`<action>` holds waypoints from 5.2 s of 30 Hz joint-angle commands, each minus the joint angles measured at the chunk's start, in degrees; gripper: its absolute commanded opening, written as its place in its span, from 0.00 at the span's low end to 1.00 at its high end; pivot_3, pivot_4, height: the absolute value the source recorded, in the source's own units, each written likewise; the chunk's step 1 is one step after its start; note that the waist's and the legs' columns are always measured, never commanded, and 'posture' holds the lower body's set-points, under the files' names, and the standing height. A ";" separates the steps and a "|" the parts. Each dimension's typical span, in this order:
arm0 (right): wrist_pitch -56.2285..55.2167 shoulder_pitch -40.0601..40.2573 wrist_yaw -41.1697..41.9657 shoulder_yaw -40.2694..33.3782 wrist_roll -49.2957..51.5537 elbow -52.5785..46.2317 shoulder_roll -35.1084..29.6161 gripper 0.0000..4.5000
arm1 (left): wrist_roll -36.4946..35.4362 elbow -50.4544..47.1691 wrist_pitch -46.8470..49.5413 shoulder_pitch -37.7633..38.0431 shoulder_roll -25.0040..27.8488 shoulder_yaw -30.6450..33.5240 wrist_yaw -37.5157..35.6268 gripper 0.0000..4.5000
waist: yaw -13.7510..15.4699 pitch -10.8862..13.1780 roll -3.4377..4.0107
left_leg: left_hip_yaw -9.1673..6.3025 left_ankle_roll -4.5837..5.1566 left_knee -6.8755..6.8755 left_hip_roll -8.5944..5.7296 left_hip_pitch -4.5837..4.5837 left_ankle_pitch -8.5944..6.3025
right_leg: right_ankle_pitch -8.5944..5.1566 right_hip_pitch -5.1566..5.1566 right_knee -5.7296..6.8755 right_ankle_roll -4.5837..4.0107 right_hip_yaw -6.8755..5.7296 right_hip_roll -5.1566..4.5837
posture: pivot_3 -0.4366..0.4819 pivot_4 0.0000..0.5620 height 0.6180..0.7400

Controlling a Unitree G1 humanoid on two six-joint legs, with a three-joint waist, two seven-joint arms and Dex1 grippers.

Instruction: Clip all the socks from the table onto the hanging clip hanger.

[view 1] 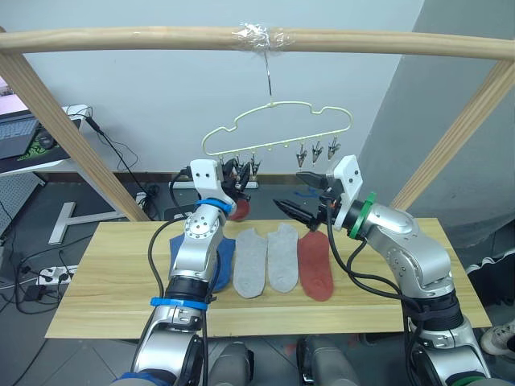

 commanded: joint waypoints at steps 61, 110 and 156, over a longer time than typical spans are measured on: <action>-18.07 0.45 -3.94 8.42 -23.36 54.21 2.95 0.87 | 1.11 -3.82 0.17 2.41 0.85 0.92 0.63 0.00 | -1.27 -0.04 0.00 | 0.09 0.05 0.51 0.02 0.21 -0.01 | 0.16 0.36 0.13 0.05 0.05 0.11 | 0.47 0.30 1.00; -49.44 -4.37 -4.21 14.83 -35.61 31.71 2.00 0.01 | -33.64 -16.47 37.35 4.89 -1.49 12.39 -4.05 0.00 | -1.34 -0.07 0.01 | 0.06 -0.21 0.52 0.05 0.30 0.13 | 0.19 0.46 0.06 0.11 0.12 0.11 | 0.50 0.28 1.00; -49.73 -6.96 -5.23 13.78 -34.96 37.51 5.03 0.01 | -35.77 -17.98 37.79 5.57 -1.17 12.71 -3.99 0.00 | -1.34 -0.06 0.02 | -0.02 -0.01 0.49 0.05 0.27 0.01 | 0.18 0.45 0.02 0.11 0.13 0.10 | 0.51 0.31 1.00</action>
